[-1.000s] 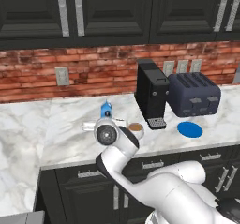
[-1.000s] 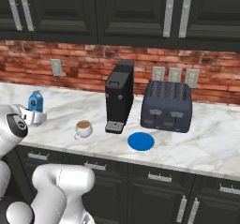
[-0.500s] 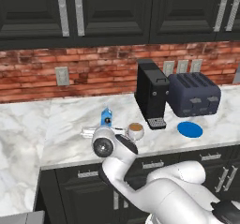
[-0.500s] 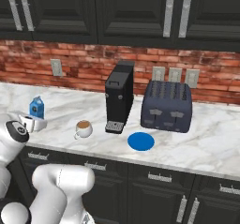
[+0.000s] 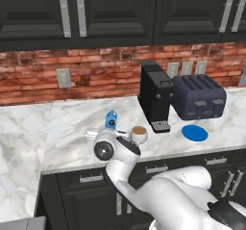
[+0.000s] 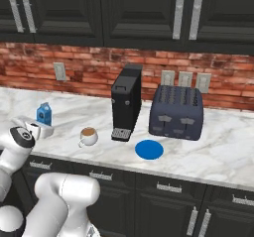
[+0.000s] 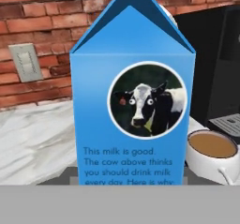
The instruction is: Take a sugar cube from the saucer and place it inside the coffee. Then, grab milk from the fridge and place it next to the coffee on the counter to sweeten the coffee.
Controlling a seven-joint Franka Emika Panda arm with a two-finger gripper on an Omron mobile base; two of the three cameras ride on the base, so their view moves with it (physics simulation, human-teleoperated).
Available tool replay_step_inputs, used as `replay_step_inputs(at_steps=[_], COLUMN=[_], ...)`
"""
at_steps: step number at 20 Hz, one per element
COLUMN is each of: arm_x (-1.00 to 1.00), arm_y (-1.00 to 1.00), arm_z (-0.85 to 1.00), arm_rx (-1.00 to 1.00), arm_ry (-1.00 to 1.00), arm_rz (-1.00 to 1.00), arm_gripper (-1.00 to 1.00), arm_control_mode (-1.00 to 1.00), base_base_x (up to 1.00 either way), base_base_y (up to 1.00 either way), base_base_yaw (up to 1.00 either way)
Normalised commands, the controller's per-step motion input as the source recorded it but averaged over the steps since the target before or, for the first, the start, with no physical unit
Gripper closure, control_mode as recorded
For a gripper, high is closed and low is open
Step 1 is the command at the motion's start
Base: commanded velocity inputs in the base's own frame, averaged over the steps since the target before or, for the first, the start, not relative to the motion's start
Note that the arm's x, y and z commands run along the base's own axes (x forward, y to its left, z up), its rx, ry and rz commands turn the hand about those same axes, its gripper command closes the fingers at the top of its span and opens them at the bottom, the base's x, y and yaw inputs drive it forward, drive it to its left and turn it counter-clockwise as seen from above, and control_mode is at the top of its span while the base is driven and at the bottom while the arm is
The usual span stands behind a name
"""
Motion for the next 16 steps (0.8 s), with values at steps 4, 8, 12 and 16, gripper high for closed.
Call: replay_step_inputs(at_steps=[4,8,12,16], arm_x=[0.24,0.17,0.22,0.19], arm_y=[-0.04,-0.01,-0.04,-0.06], arm_z=[-0.12,-0.22,-0.2,-0.19], arm_rx=[0.0,-0.02,-0.01,0.0], arm_ry=[0.0,0.0,0.0,0.0], arm_rz=[-0.09,-0.08,-0.08,-0.06], arm_gripper=[1.0,1.0,1.0,1.0], arm_control_mode=[-1.0,-1.0,-1.0,-1.0], base_base_x=[0.0,0.0,0.0,0.0], base_base_y=[0.0,0.0,0.0,0.0], base_base_yaw=[0.0,0.0,0.0,0.0])
